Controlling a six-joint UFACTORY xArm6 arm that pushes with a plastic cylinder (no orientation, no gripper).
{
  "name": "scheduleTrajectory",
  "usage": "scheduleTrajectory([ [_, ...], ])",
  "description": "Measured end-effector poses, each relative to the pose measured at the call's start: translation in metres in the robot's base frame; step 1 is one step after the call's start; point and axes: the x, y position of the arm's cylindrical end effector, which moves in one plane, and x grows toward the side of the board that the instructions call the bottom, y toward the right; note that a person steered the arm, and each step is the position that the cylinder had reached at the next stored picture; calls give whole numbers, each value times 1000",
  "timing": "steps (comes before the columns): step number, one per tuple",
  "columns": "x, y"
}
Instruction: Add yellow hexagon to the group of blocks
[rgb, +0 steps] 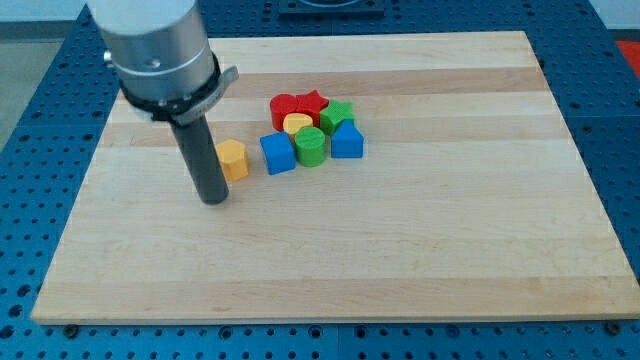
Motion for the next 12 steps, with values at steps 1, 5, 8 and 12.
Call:
scheduleTrajectory([
  [1, 3, 0],
  [5, -68, 2],
  [8, -93, 2],
  [12, -94, 15],
])
